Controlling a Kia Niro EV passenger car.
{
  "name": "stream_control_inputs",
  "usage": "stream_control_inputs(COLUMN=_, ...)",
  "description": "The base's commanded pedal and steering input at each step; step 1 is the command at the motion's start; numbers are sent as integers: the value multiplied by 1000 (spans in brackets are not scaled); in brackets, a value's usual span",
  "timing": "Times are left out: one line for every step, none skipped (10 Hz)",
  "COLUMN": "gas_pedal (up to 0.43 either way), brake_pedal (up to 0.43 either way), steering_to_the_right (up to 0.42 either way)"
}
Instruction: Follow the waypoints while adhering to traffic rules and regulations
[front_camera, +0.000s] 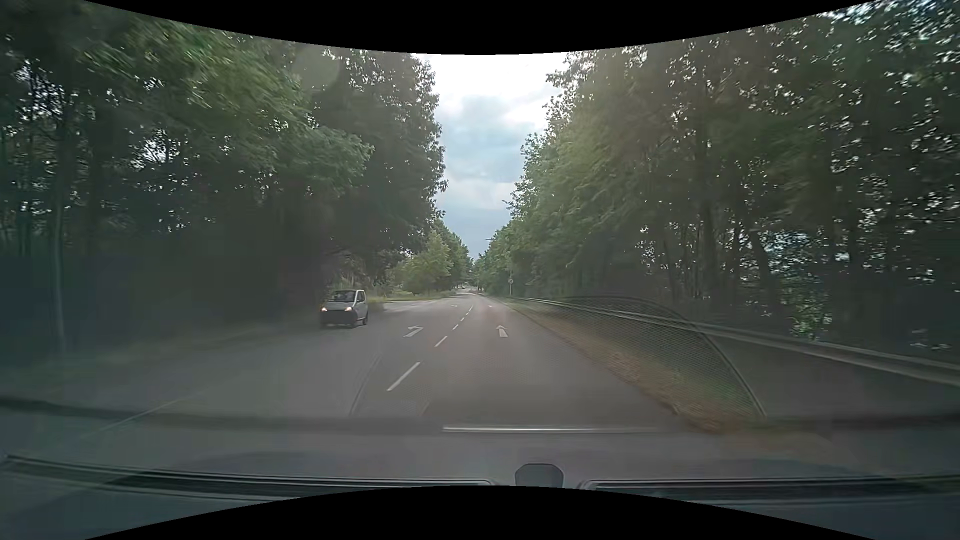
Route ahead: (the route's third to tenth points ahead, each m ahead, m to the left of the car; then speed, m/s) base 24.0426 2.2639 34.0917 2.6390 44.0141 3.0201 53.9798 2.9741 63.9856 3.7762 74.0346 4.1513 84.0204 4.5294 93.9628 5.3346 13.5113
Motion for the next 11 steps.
stream_control_inputs(gas_pedal=110, brake_pedal=0, steering_to_the_right=-6)
stream_control_inputs(gas_pedal=110, brake_pedal=0, steering_to_the_right=-6)
stream_control_inputs(gas_pedal=110, brake_pedal=0, steering_to_the_right=-6)
stream_control_inputs(gas_pedal=110, brake_pedal=0, steering_to_the_right=-6)
stream_control_inputs(gas_pedal=110, brake_pedal=0, steering_to_the_right=-6)
stream_control_inputs(gas_pedal=98, brake_pedal=0, steering_to_the_right=-6)
stream_control_inputs(gas_pedal=98, brake_pedal=0, steering_to_the_right=-6)
stream_control_inputs(gas_pedal=87, brake_pedal=0, steering_to_the_right=-6)
stream_control_inputs(gas_pedal=87, brake_pedal=0, steering_to_the_right=-7)
stream_control_inputs(gas_pedal=87, brake_pedal=0, steering_to_the_right=-7)
stream_control_inputs(gas_pedal=87, brake_pedal=0, steering_to_the_right=-8)
